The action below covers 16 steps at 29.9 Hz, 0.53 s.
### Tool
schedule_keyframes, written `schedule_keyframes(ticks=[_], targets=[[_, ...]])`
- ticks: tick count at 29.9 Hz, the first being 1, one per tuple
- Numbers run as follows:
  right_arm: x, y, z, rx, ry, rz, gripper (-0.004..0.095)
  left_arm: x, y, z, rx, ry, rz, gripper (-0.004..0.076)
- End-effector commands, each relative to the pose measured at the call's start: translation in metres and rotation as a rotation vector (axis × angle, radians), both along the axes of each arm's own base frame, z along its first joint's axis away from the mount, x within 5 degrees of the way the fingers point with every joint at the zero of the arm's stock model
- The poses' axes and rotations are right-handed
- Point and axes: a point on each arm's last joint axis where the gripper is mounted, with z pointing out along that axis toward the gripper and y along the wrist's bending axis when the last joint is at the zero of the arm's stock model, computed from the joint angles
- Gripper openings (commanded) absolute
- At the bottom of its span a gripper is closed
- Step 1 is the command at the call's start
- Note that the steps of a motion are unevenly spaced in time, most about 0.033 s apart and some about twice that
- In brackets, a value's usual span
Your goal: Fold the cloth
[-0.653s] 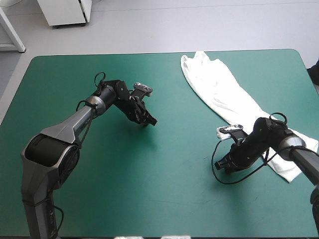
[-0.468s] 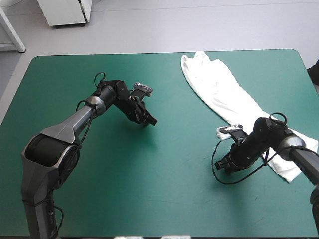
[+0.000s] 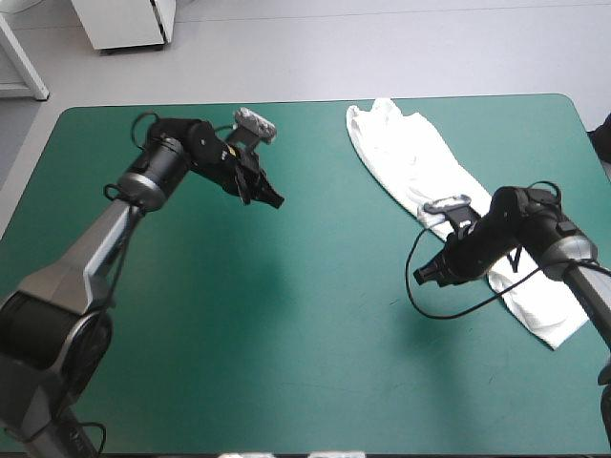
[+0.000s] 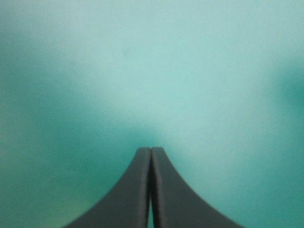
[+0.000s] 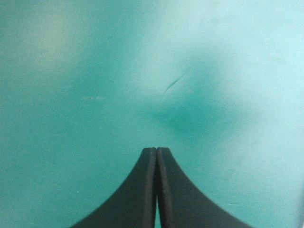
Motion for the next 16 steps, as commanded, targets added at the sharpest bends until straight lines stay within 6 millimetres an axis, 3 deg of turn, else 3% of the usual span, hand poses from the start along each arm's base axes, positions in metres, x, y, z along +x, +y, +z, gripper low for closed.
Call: schedule_keyframes(ticks=[1,6,10,12,16], targets=[[0.005,-0.007,0.058,-0.055,-0.15,-0.045,-0.0013,-0.049,0.019,0.098,-0.09,-0.229,0.05,-0.0009],[0.011,-0.017,0.103,-0.132,-0.263,-0.109,-0.0013,-0.107,0.048,0.158,-0.096,-0.418,0.093,-0.0002],[0.015,-0.018,0.123,-0.124,-0.336,-0.135,0.001,-0.149,0.065,0.183,-0.108,-0.47,0.114,0.0066],[0.019,-0.016,0.128,-0.113,-0.366,-0.136,0.0089,-0.165,0.071,0.192,-0.118,-0.491,0.115,0.0138],[0.034,-0.014,0.124,-0.102,-0.399,-0.14,0.0386,-0.192,0.08,0.206,-0.164,-0.537,0.124,0.0288]])
